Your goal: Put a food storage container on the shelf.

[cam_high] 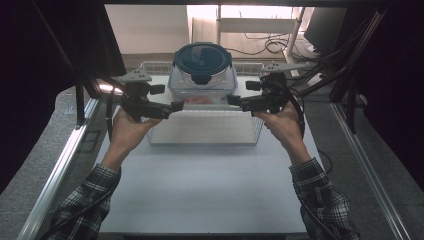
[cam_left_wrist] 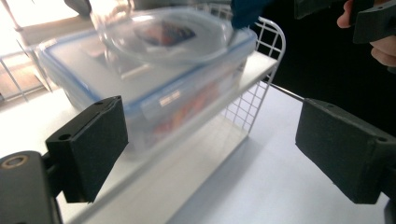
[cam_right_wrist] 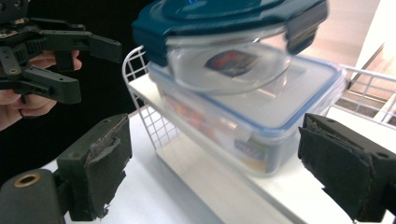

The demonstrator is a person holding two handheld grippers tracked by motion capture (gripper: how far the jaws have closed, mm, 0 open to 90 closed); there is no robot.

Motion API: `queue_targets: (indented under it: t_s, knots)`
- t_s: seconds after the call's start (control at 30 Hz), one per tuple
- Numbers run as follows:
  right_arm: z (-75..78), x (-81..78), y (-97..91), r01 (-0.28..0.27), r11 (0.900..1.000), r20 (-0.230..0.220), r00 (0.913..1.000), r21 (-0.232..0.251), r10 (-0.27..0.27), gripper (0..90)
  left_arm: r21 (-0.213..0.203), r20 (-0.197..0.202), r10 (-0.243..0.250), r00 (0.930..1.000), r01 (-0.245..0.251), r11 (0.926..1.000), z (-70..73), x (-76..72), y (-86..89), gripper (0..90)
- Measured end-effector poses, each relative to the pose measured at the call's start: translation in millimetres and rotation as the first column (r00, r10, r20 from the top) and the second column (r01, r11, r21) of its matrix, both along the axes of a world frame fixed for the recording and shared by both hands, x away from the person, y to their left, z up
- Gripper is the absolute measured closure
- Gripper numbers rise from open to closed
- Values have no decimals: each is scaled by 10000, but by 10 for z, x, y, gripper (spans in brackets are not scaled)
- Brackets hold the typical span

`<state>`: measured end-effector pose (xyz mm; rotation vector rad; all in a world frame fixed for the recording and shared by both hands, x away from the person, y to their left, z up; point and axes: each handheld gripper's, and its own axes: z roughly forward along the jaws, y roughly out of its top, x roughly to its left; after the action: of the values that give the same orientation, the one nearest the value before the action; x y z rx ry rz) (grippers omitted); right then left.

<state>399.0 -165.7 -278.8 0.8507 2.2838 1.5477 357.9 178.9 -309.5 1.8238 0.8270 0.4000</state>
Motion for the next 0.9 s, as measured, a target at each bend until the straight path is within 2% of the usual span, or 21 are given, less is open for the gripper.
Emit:
queue_targets:
  t_s: [0.13,0.2,0.3,0.5,0.63,0.73,0.9]
  knots:
    - [-70,-79,29,-83,9995,207,9997,-309,89,82,-155,-83,-76,9999,75,9999,-100,-85,35,83]
    - [-85,-93,33,-103,9994,187,9998,-341,109,79,-178,-100,-80,9999,78,9998,-133,-111,49,83]
    - [-189,-162,47,-230,9990,171,9996,-391,237,69,-281,-177,-130,9998,125,9995,-214,-175,76,79]
    - [-328,-241,60,-368,9977,154,9992,-574,377,57,-131,-249,-113,9996,110,9999,-360,-287,103,79]
    - [-391,-288,78,-411,9969,168,9990,-673,423,49,-181,-236,-148,9996,144,9997,-450,-356,97,79]
    - [-486,-348,110,-423,9942,239,9987,-985,449,35,-203,-285,-234,9993,228,9995,-519,-392,78,79]
    - [-590,-393,134,-476,9913,248,9984,-1225,510,29,129,-374,-363,9986,368,9992,-629,-447,28,79]
